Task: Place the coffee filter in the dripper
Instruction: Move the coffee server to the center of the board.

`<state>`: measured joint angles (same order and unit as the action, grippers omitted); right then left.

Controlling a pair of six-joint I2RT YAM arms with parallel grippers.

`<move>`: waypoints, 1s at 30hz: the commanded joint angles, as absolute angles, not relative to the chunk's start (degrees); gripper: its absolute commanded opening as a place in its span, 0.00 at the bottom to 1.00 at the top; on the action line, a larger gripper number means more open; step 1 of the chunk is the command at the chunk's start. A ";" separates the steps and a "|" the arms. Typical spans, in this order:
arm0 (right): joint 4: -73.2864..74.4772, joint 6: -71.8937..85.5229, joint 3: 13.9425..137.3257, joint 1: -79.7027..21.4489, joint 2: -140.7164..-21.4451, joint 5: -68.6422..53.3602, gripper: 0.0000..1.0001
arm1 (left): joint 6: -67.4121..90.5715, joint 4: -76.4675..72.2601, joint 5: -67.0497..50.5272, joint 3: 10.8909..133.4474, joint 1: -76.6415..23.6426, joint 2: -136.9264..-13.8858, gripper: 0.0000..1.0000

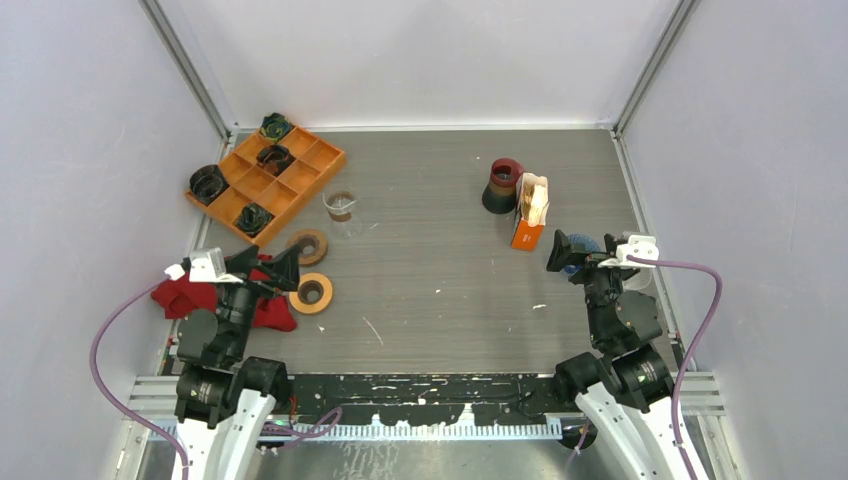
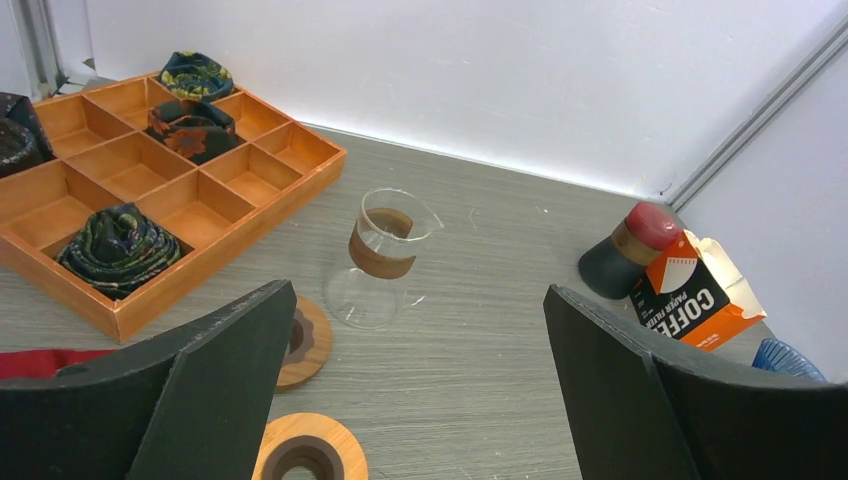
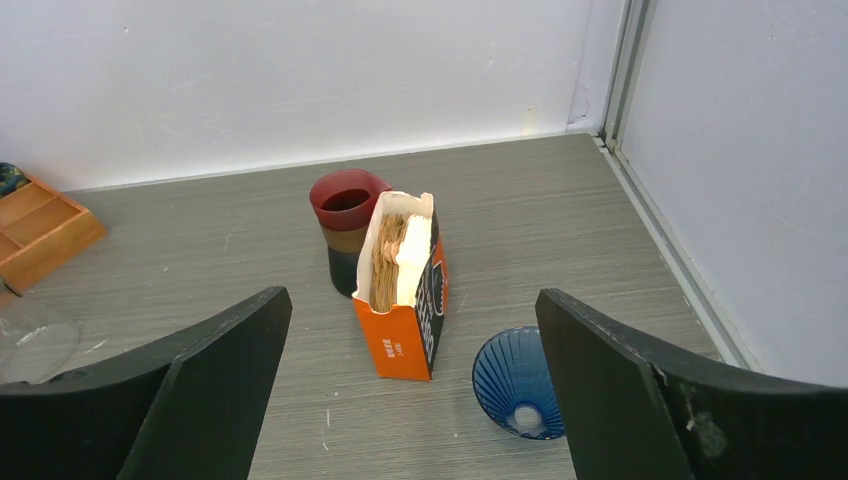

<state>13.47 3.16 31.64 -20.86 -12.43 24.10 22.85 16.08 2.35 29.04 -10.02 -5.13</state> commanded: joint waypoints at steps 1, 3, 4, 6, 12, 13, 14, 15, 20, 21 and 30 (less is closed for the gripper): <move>10.69 3.19 33.95 -20.47 -12.85 24.08 1.00 | 21.63 12.33 1.91 29.77 -9.73 -6.16 0.99; 10.64 3.25 33.93 -20.37 -12.90 23.60 1.00 | 21.59 12.73 1.93 29.91 -9.76 -6.48 0.99; 10.63 3.23 33.95 -20.25 -12.84 23.51 1.00 | 21.64 12.93 1.91 29.93 -9.76 -6.72 0.99; 10.74 3.23 33.86 -20.27 -12.77 23.53 1.00 | 21.42 13.17 1.97 30.16 -9.75 -7.15 0.99; 10.66 3.16 33.13 -20.22 -11.39 22.95 1.00 | 20.26 15.55 2.33 31.95 -9.80 -10.06 0.99; 10.64 3.21 33.05 -20.23 -11.32 22.96 1.00 | 20.03 16.19 2.17 32.48 -9.84 -10.70 0.99; 10.66 3.25 32.90 -20.24 -11.26 22.87 1.00 | 19.96 16.89 1.99 32.97 -9.84 -11.63 0.99; 10.68 3.24 32.89 -20.24 -11.28 22.69 1.00 | 19.84 17.47 1.62 33.82 -9.84 -12.59 0.99; 10.20 3.33 32.70 -20.20 -11.47 20.87 1.00 | 20.19 21.84 0.69 38.51 -9.86 -21.02 0.99; 10.20 3.30 32.62 -20.11 -11.51 20.38 1.00 | 20.35 22.83 0.24 39.67 -9.85 -23.17 0.99; 9.77 3.03 32.44 -19.29 -10.47 17.37 1.00 | 19.23 29.06 -2.94 51.91 -9.76 -44.80 0.99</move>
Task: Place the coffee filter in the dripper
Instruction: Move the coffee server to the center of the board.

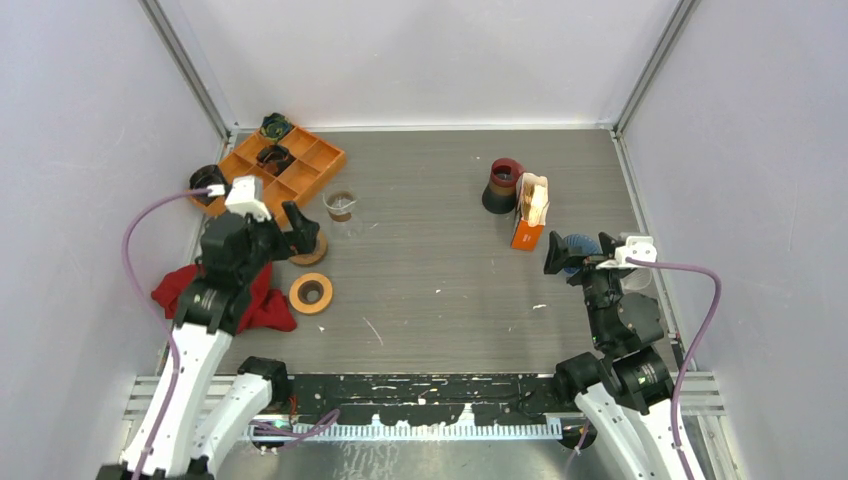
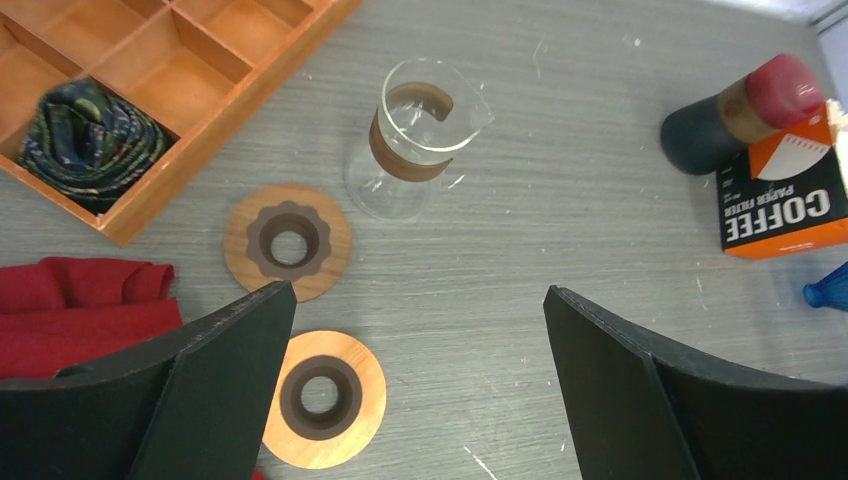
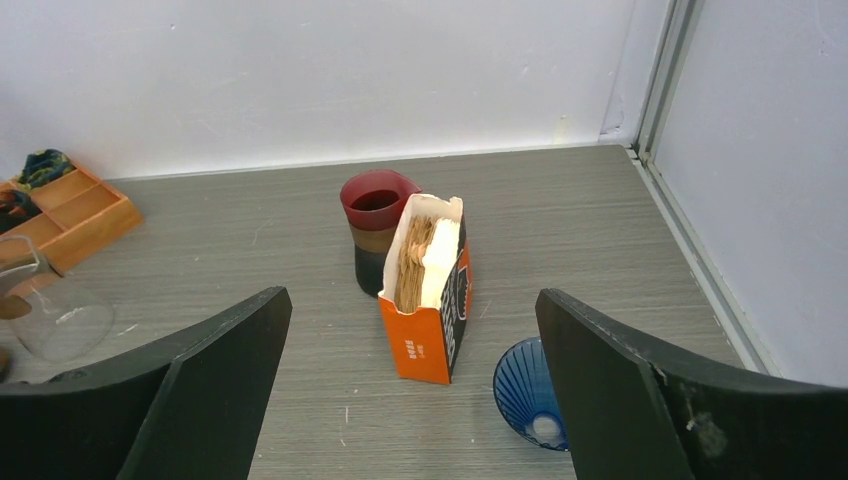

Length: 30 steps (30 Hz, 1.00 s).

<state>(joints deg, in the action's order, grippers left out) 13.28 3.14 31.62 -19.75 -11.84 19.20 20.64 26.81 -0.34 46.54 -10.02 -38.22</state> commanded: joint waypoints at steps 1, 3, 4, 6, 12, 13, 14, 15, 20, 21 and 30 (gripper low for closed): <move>9.71 2.94 32.31 -19.19 -10.20 17.19 1.00 | 18.63 29.80 -3.03 53.54 -9.71 -47.04 0.99; 9.67 2.95 32.20 -19.09 -9.96 16.89 1.00 | 17.09 31.79 -3.52 56.85 -9.71 -51.51 0.99; 9.67 3.03 32.25 -19.13 -9.89 16.61 1.00 | 16.36 32.44 -3.85 58.28 -9.56 -53.50 0.98; 9.65 3.08 32.21 -19.00 -9.84 15.96 1.00 | 15.18 33.35 -5.63 61.72 -8.74 -57.68 0.97; 9.32 3.16 32.08 -18.53 -9.54 15.04 1.00 | 12.55 37.09 -13.74 70.59 -4.43 -70.08 0.89; 9.32 3.16 32.00 -18.47 -9.55 15.03 1.00 | 12.06 37.72 -14.68 72.07 -3.79 -71.85 0.88; 9.32 3.16 32.03 -18.46 -9.47 15.03 1.00 | 11.74 38.42 -15.61 73.39 -3.32 -74.25 0.88; 9.32 3.16 32.03 -18.42 -9.31 15.03 1.00 | 11.54 39.16 -16.62 75.00 -2.92 -76.43 0.86; 9.33 3.08 31.83 -18.37 -8.97 15.26 1.00 | 11.29 40.26 -19.42 80.71 -2.27 -84.66 0.75; 9.33 3.08 31.83 -18.37 -8.97 15.27 1.00 | 11.24 40.28 -19.48 81.54 -2.21 -85.86 0.73; 9.36 2.94 31.84 -18.28 -9.03 15.28 1.00 | 10.11 43.17 -19.26 88.70 -2.02 -96.12 0.59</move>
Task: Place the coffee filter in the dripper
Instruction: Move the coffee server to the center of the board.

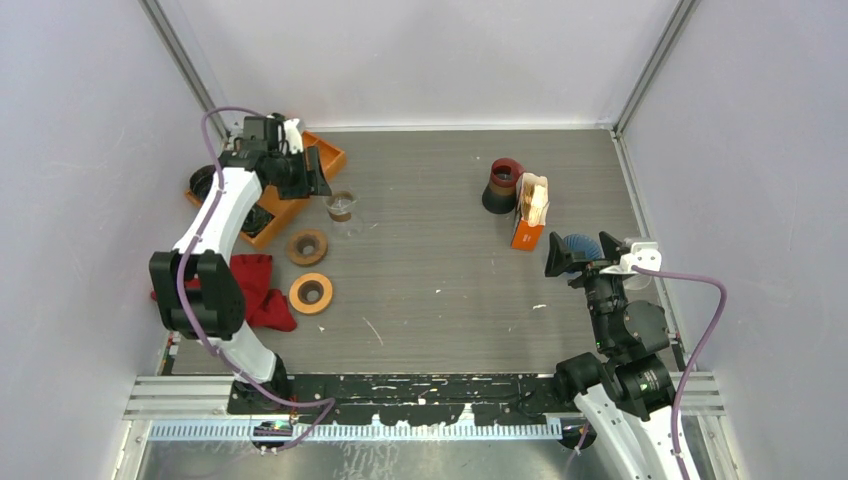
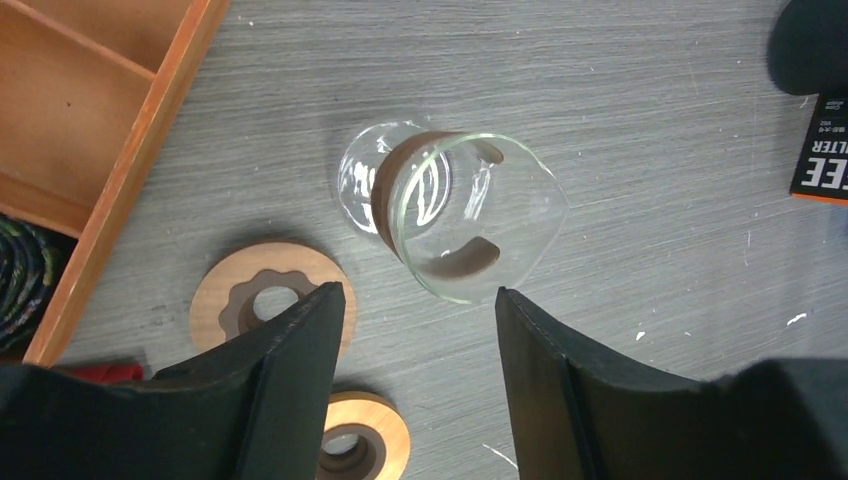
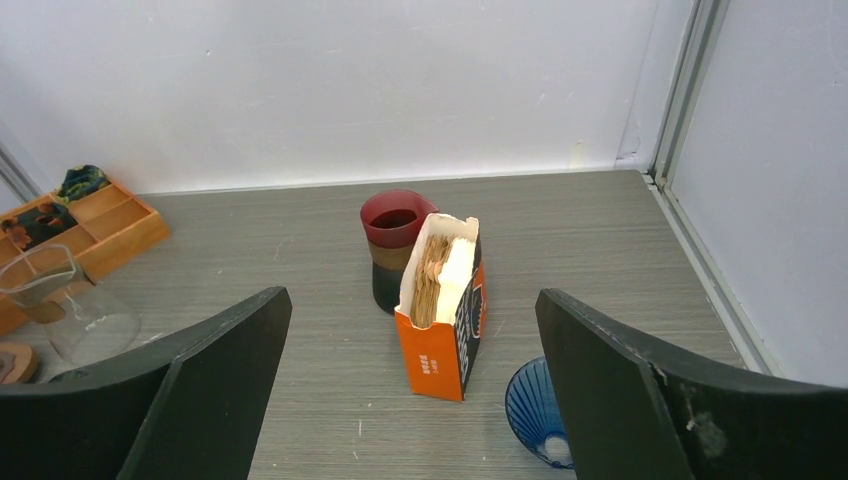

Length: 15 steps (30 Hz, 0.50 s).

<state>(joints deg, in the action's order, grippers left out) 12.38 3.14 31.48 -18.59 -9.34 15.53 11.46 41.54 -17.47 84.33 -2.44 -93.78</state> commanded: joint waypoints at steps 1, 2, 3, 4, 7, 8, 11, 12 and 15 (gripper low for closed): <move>9.38 2.98 31.75 -18.28 -8.98 15.23 1.00 | 10.04 43.31 -19.32 89.24 -1.98 -97.39 0.57; 9.32 2.97 31.78 -18.28 -8.97 15.16 1.00 | 9.96 43.45 -19.00 89.55 -1.98 -98.22 0.55; 9.32 2.94 31.75 -18.24 -9.04 15.12 1.00 | 10.00 43.73 -18.59 90.02 -1.96 -98.94 0.54; 9.33 2.88 31.81 -18.22 -9.10 15.01 1.00 | 9.90 44.00 -18.41 90.45 -2.00 -99.68 0.52; 9.32 2.82 31.67 -18.19 -9.13 15.15 1.00 | 9.76 44.63 -18.27 91.46 -2.02 -101.58 0.48; 9.29 2.81 31.72 -18.19 -9.16 15.14 1.00 | 9.71 44.69 -18.46 91.68 -2.01 -102.18 0.47; 9.24 2.80 31.74 -18.08 -9.20 14.96 1.00 | 9.30 45.62 -18.47 92.89 -2.08 -103.71 0.41; 9.23 2.75 31.70 -18.03 -9.22 14.94 1.00 | 9.17 46.08 -18.53 93.53 -2.17 -104.17 0.39; 9.19 2.81 31.67 -17.98 -9.31 14.94 1.00 | 9.12 46.40 -18.37 94.30 -2.69 -105.21 0.34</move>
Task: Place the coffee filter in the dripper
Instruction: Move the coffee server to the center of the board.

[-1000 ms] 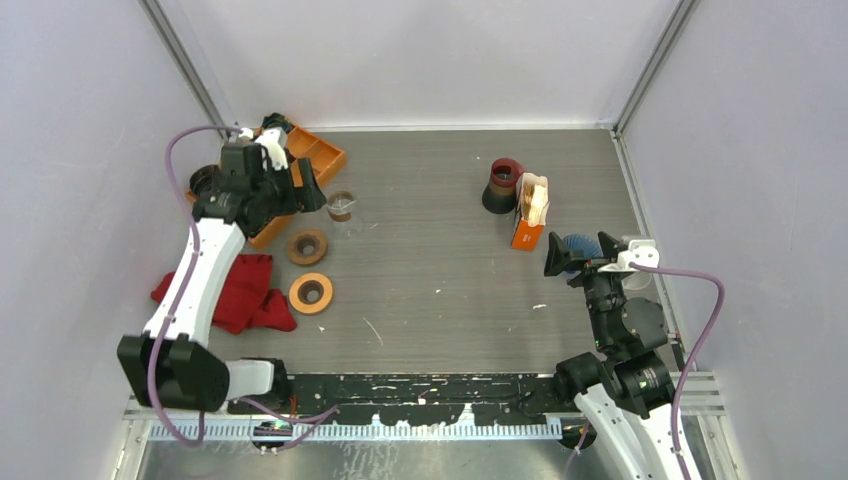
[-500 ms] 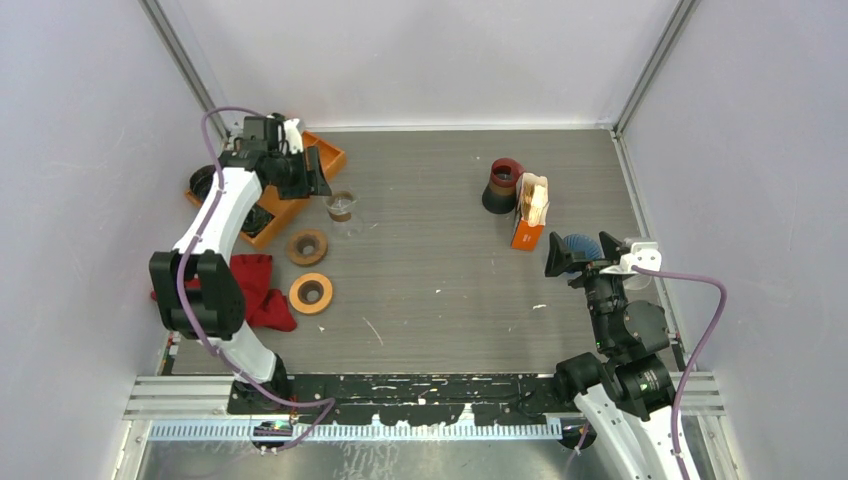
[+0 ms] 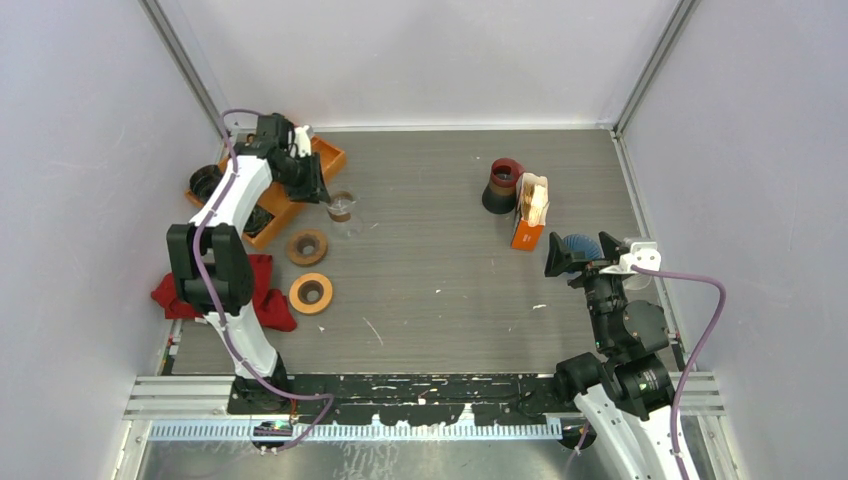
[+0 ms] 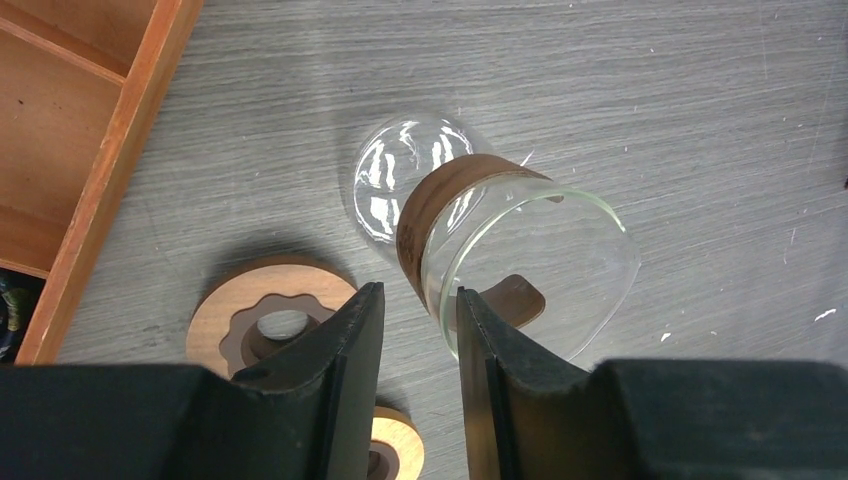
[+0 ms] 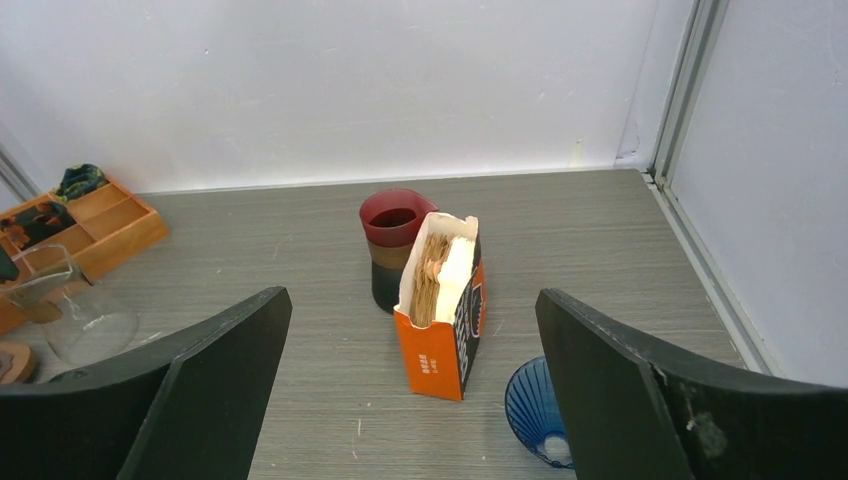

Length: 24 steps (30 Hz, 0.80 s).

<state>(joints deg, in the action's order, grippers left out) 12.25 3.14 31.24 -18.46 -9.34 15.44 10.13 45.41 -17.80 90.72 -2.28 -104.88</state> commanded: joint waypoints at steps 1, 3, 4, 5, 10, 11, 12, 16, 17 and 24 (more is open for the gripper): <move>9.16 2.81 31.63 -17.94 -9.35 14.78 1.00 | 9.12 46.45 -18.23 94.47 -2.91 -105.45 0.33; 9.06 2.81 31.57 -18.00 -9.47 14.68 1.00 | 8.93 46.93 -17.74 95.29 -3.44 -106.22 0.32; 9.11 2.76 31.58 -17.88 -9.50 14.63 1.00 | 8.83 47.02 -16.93 95.75 -3.77 -106.64 0.31; 9.06 2.74 31.59 -17.84 -9.47 14.60 1.00 | 8.75 47.72 -16.44 96.16 -4.04 -107.02 0.30; 9.06 2.71 31.59 -17.67 -9.43 14.63 1.00 | 8.33 49.55 -14.39 97.44 -5.26 -108.14 0.25; 9.10 2.72 31.56 -17.59 -9.44 14.60 1.00 | 8.17 49.95 -13.92 97.67 -5.60 -108.25 0.24; 9.03 2.72 31.60 -17.54 -9.41 14.51 1.00 | 8.10 50.26 -13.49 97.90 -5.96 -108.35 0.22; 8.99 2.73 31.63 -17.40 -9.37 14.33 1.00 | 8.38 51.38 -11.99 98.26 -7.20 -108.01 0.15; 8.92 2.72 31.62 -17.35 -9.33 14.33 1.00 | 8.66 51.61 -11.69 98.20 -7.64 -107.81 0.12; 8.88 2.89 31.53 -17.16 -8.97 14.09 1.00 | 11.66 53.26 -9.44 95.98 -11.36 -105.23 0.01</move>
